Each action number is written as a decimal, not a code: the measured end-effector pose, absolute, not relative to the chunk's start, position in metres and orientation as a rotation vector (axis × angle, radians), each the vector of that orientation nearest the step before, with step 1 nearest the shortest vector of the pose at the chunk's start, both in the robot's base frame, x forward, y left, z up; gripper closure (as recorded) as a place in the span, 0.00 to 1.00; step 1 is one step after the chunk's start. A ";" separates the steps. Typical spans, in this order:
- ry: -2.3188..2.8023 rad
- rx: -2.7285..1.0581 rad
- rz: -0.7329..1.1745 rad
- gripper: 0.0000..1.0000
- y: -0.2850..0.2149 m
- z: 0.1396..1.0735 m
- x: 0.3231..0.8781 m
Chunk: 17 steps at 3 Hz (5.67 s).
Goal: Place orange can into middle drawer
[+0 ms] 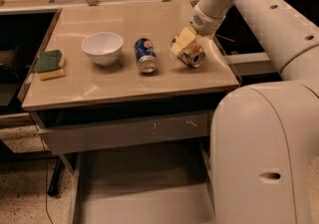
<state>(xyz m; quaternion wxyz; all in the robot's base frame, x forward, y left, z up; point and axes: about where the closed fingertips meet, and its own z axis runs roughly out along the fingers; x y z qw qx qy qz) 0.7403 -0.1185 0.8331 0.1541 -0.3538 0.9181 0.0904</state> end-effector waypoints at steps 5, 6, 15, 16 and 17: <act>2.589 -1.030 0.327 1.00 -0.132 0.843 0.731; 2.547 -1.012 0.361 1.00 -0.155 0.863 0.706; 2.697 -0.944 0.687 1.00 -0.102 0.823 0.409; 2.719 -1.032 0.867 1.00 -0.054 0.788 0.369; 2.727 -1.042 0.877 1.00 -0.050 0.785 0.364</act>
Offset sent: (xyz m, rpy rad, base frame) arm 0.0000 0.0000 0.0000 0.0000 0.0000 0.0000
